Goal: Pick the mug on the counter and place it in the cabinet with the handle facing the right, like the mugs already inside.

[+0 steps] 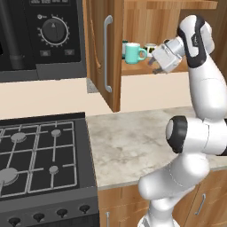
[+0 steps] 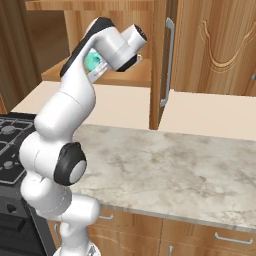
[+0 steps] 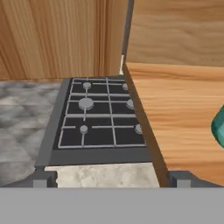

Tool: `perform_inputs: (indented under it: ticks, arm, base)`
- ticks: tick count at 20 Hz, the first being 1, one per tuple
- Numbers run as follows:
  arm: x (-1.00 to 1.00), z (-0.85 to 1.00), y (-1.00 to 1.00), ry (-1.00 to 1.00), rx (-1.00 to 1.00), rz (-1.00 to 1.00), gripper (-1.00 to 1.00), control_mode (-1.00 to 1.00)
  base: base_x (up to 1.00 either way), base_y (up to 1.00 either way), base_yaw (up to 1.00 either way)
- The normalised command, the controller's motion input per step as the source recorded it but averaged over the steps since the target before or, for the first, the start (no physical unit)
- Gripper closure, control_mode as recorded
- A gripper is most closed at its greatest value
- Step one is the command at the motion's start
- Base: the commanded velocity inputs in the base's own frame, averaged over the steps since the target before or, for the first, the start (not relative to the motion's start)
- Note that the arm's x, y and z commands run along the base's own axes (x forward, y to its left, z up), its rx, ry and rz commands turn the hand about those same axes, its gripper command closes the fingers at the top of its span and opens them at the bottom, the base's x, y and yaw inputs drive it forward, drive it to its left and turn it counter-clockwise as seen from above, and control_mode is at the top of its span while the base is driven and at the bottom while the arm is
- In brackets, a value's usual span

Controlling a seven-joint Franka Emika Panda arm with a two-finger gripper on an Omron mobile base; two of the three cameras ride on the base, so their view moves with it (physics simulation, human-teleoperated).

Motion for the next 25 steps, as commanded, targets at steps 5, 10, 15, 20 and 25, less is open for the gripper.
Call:
perform_inputs:
  ticks: [5, 10, 15, 20, 25]
  arm:
    - [-0.88, -0.22, 0.38, -0.07, 0.00, 0.00, -1.00, -1.00]
    - [-1.00, -0.28, 0.27, -0.09, 0.00, -0.01, -1.00, -1.00]
    - [-0.90, -0.35, 0.04, -0.01, 0.00, -0.13, -1.00, -1.00]
    - [-0.62, -0.29, 0.00, 0.00, 0.00, -0.28, -1.00, -1.00]
    - [-0.32, -0.32, 0.00, 0.03, 0.00, -0.37, -1.00, -1.00]
  base:
    - [0.00, 0.00, 0.00]
    - [0.00, 0.00, 0.00]
    - [0.00, 0.00, 0.00]
    - [0.00, 0.00, 0.00]
    - [0.00, 0.00, 0.00]
